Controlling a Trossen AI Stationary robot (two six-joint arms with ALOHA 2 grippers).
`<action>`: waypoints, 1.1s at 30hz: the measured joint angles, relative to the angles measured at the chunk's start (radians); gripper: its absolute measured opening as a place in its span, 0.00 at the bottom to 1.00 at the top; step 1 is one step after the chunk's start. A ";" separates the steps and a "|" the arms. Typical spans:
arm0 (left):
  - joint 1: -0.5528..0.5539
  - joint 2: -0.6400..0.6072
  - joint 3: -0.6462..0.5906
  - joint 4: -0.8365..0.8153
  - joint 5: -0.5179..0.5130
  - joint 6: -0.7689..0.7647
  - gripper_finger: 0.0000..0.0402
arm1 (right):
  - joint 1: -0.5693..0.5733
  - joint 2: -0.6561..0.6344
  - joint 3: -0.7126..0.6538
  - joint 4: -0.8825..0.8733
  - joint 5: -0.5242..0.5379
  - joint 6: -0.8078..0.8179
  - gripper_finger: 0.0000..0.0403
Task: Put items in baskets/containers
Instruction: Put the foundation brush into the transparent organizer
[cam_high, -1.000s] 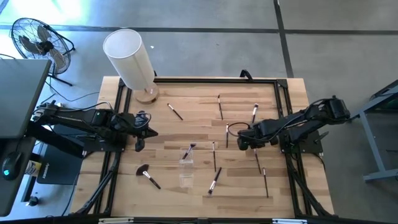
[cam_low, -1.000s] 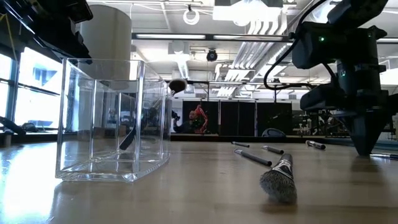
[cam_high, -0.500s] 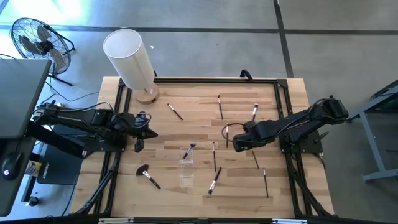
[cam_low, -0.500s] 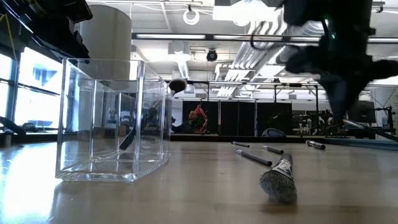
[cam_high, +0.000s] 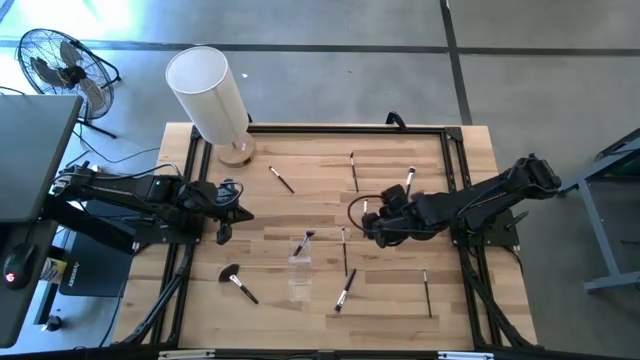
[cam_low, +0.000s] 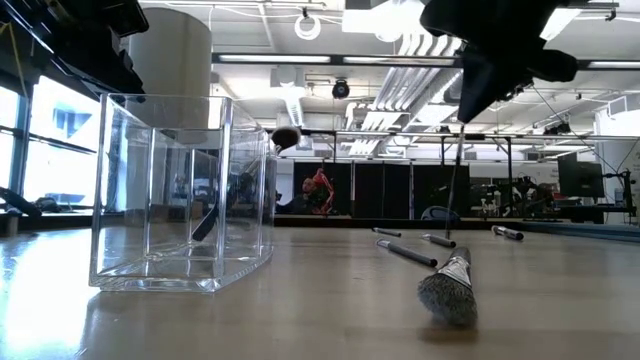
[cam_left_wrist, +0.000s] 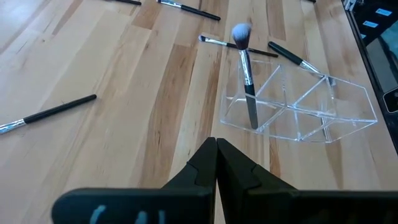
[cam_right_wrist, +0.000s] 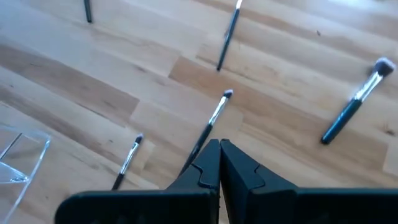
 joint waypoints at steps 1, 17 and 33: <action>0.000 0.000 0.000 0.001 0.000 0.000 0.00 | -0.002 0.000 0.000 0.001 0.006 -0.007 0.00; 0.000 0.000 0.000 0.099 -0.123 -0.127 0.00 | -0.026 -0.002 -0.006 0.004 0.058 -0.098 0.00; 0.000 0.035 0.000 0.095 -0.127 -0.171 0.00 | -0.261 -0.002 -0.006 0.006 -0.135 -0.242 0.20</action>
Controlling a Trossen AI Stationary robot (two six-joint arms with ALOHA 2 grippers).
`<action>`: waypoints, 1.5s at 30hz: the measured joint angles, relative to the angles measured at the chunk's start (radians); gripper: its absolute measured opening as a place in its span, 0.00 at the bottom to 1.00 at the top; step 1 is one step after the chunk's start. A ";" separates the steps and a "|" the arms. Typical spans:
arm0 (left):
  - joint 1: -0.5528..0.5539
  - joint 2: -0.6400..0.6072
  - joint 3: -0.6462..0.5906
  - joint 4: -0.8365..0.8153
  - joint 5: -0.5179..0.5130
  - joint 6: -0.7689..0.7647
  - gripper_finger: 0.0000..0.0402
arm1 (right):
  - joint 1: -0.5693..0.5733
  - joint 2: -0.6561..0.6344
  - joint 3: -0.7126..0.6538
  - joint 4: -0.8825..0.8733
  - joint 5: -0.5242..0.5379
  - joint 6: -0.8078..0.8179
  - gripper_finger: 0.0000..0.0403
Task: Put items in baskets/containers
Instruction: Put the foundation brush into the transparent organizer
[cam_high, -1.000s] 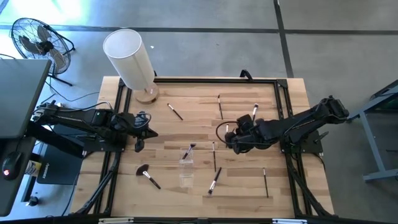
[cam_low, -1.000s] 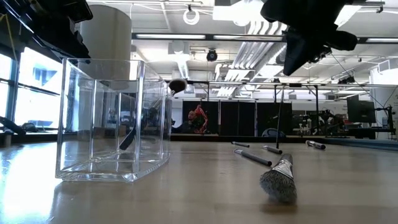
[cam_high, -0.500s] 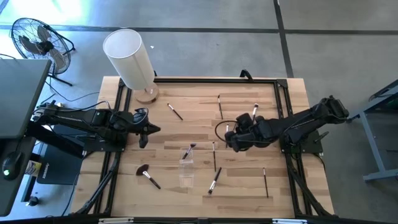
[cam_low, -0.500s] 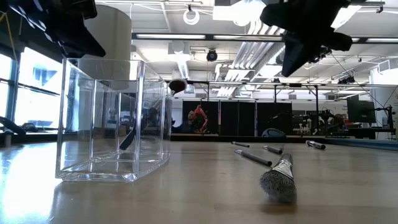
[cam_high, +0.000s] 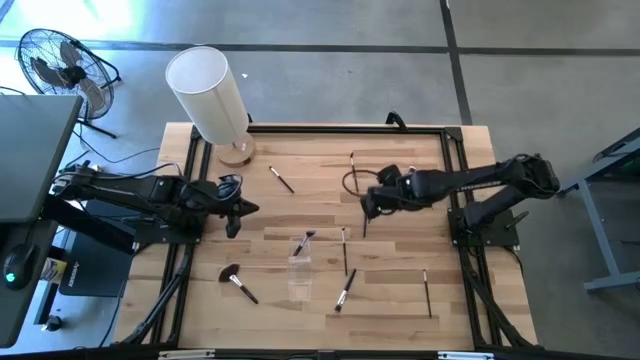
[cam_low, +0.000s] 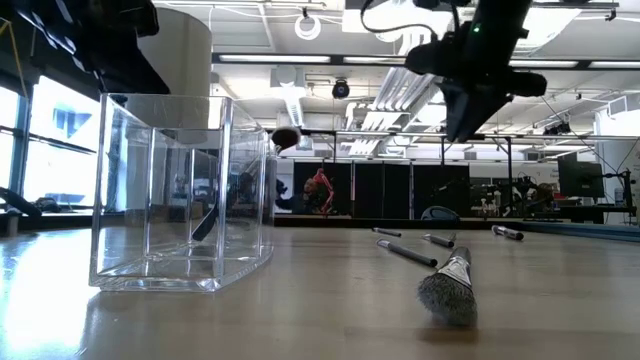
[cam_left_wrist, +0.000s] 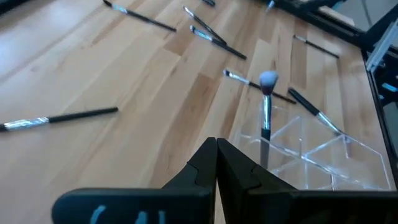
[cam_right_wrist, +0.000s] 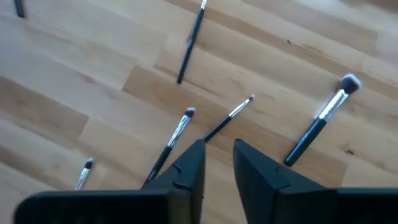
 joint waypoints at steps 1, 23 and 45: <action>0.000 0.006 0.000 -0.002 0.003 -0.001 0.00 | -0.020 0.001 0.000 0.014 -0.006 -0.020 0.22; 0.000 0.018 0.000 -0.029 0.007 0.096 0.00 | -0.372 0.304 0.000 0.143 -0.266 0.088 0.27; 0.000 0.017 0.000 -0.083 0.016 0.201 0.00 | -0.411 0.455 0.005 0.145 -0.252 0.132 0.24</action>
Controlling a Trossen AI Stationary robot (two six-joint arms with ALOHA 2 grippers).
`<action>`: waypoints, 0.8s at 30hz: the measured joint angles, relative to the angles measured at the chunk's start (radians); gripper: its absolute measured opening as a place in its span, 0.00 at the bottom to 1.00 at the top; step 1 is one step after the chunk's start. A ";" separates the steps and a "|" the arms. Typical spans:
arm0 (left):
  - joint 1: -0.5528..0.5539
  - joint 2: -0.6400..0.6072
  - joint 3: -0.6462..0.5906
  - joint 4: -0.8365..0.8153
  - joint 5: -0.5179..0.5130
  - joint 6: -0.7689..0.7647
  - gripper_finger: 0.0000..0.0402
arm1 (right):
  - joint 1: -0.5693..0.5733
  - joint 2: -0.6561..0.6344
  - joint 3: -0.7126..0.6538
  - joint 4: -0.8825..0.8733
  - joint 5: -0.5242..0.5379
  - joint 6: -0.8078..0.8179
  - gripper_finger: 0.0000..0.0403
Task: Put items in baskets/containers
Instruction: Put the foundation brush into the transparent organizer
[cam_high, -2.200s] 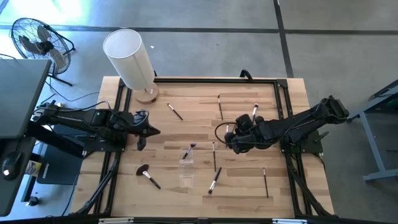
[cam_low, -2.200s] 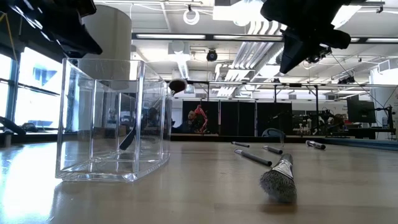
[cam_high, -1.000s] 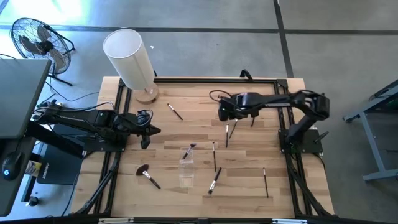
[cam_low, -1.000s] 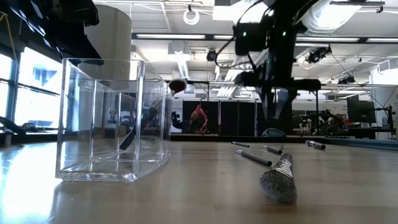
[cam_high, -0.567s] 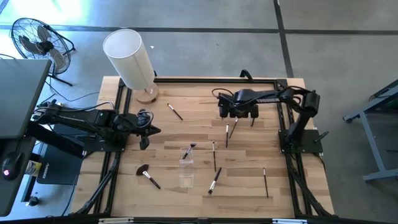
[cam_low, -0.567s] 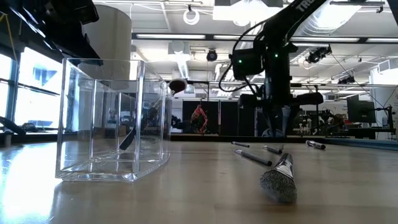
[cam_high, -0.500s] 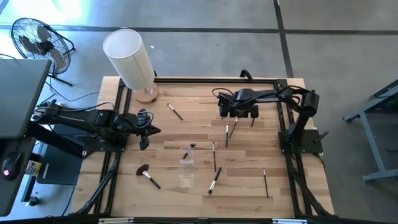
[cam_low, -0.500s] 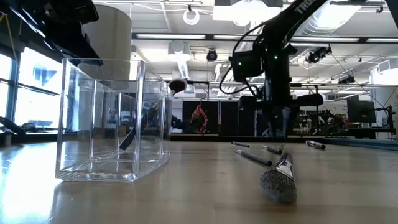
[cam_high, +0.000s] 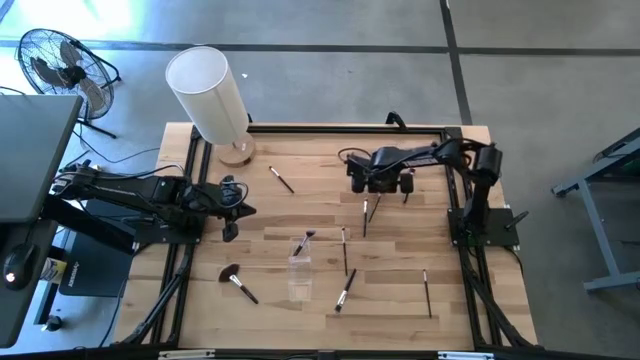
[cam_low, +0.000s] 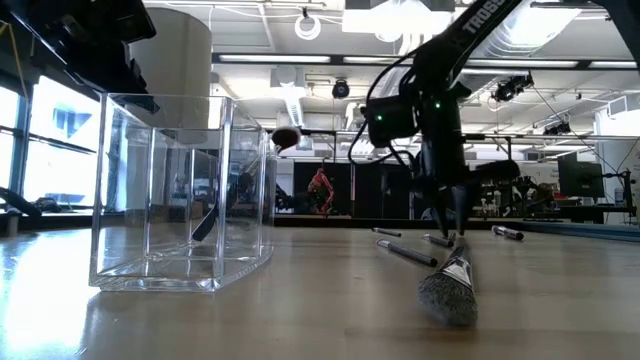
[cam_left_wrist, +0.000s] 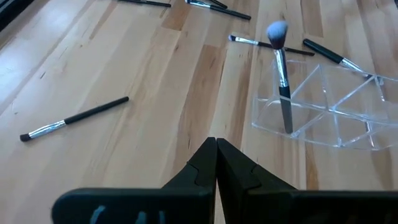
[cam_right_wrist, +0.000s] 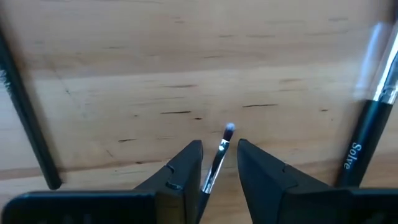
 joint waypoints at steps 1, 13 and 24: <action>0.000 0.000 0.000 -0.002 0.007 0.000 0.00 | 0.006 0.001 -0.001 0.006 0.022 -0.013 0.22; 0.000 0.000 0.000 0.013 0.019 -0.008 0.00 | 0.088 0.003 -0.004 0.080 0.008 -0.551 0.01; 0.000 0.000 0.000 0.019 0.019 -0.048 0.00 | 0.290 -0.129 -0.008 0.058 -0.036 -0.467 0.00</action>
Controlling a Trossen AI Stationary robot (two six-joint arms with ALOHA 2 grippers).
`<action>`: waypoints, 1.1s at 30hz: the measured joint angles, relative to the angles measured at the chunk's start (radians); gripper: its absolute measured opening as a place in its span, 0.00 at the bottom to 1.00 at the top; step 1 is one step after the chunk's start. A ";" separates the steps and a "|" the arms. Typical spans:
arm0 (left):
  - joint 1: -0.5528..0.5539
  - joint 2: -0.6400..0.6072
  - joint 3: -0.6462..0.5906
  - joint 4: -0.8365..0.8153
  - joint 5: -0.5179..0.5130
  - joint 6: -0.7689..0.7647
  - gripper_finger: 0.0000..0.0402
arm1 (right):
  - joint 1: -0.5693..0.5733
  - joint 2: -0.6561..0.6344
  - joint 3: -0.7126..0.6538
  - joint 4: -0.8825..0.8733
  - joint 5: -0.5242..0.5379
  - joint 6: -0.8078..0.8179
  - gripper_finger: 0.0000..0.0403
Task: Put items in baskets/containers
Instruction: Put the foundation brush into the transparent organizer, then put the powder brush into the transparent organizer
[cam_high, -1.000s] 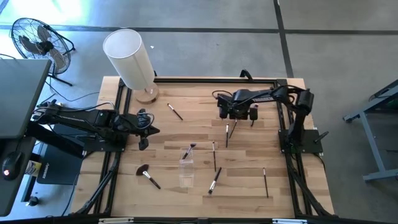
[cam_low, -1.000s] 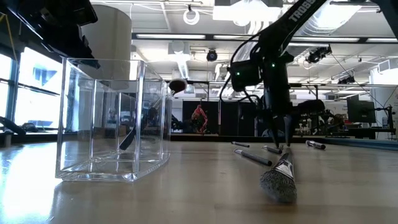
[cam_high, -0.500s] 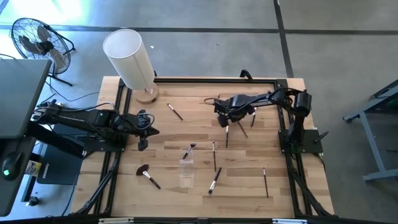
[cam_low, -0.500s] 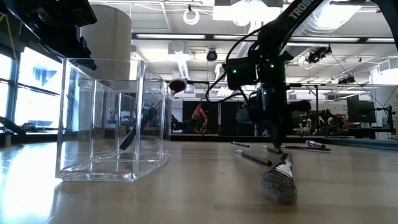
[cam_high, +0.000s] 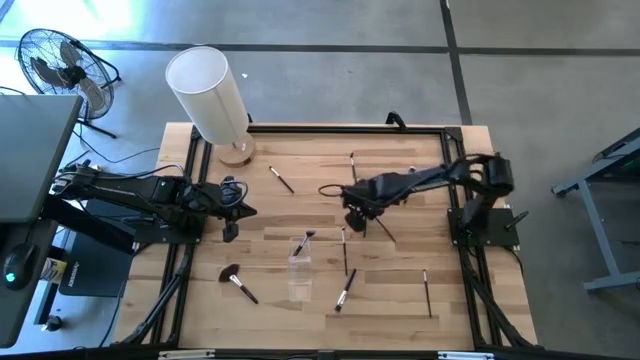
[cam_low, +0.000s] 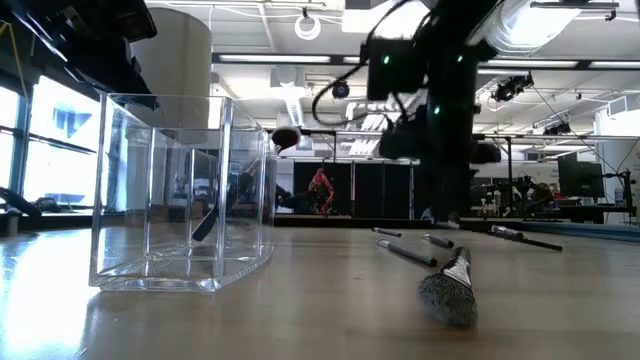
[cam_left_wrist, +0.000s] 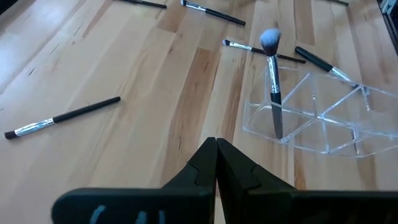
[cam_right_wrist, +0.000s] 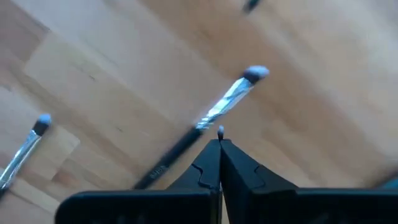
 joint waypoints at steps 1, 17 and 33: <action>0.000 0.000 0.000 0.001 0.001 -0.008 0.00 | 0.022 -0.021 0.000 -0.004 0.022 0.011 0.00; 0.000 0.000 0.000 0.025 -0.001 -0.048 0.00 | 0.429 -0.314 0.002 0.152 0.472 0.257 0.00; 0.000 0.001 0.000 0.092 -0.001 -0.092 0.00 | 0.363 -0.226 0.004 0.835 0.257 -0.275 0.00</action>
